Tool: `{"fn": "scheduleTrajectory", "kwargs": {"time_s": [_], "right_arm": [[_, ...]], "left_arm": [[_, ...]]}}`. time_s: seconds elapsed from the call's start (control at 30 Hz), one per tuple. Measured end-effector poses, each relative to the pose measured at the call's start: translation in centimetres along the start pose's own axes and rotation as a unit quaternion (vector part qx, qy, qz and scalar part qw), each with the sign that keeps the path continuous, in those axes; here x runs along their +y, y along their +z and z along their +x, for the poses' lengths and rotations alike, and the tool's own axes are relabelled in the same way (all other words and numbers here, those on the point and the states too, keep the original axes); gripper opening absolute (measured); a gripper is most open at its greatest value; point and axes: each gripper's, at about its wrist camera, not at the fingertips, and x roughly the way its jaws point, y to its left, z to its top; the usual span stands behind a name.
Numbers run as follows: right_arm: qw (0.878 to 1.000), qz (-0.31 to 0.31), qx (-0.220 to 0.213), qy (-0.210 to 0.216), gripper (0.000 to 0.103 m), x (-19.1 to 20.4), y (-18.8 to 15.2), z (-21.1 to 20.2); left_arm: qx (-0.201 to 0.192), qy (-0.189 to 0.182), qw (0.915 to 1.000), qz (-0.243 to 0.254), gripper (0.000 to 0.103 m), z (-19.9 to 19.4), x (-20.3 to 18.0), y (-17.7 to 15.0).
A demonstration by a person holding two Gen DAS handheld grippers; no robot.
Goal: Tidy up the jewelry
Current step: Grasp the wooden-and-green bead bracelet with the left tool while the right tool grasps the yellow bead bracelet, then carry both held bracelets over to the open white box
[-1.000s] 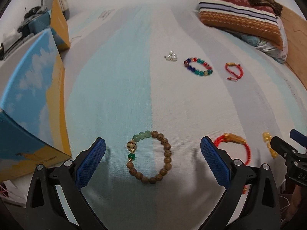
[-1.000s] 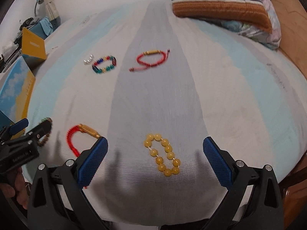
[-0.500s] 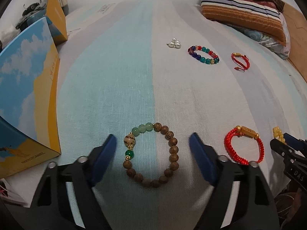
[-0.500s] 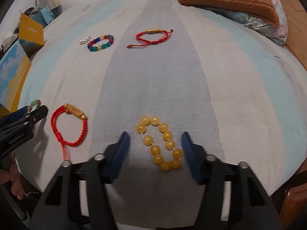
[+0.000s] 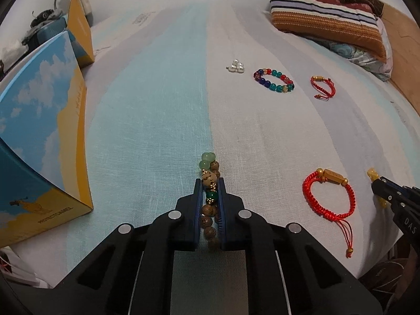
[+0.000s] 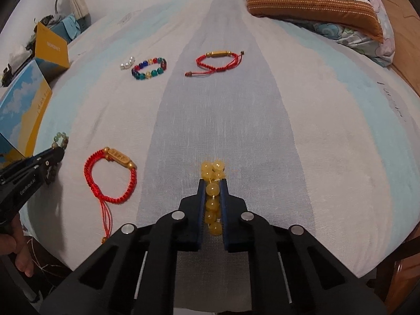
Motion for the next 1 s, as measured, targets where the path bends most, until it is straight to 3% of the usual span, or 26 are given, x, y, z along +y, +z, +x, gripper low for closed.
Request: {"fn": "scheduleTrajectory", "kwargs": {"time_s": [0.57,1.0], "right_arm": [[1.000,0.021,-0.022,0.008,0.009,-0.3,0.9,-2.0],[0.998,0.021,-0.051,0.005,0.009,0.7,4.0,-5.3]], "left_arm": [[0.003,-0.012,0.9999,-0.002,0.010,-1.7,-0.3,0.7],[-0.005,-0.021,0.9998,-0.002,0.010,-4.8,0.3,3.3]]}}
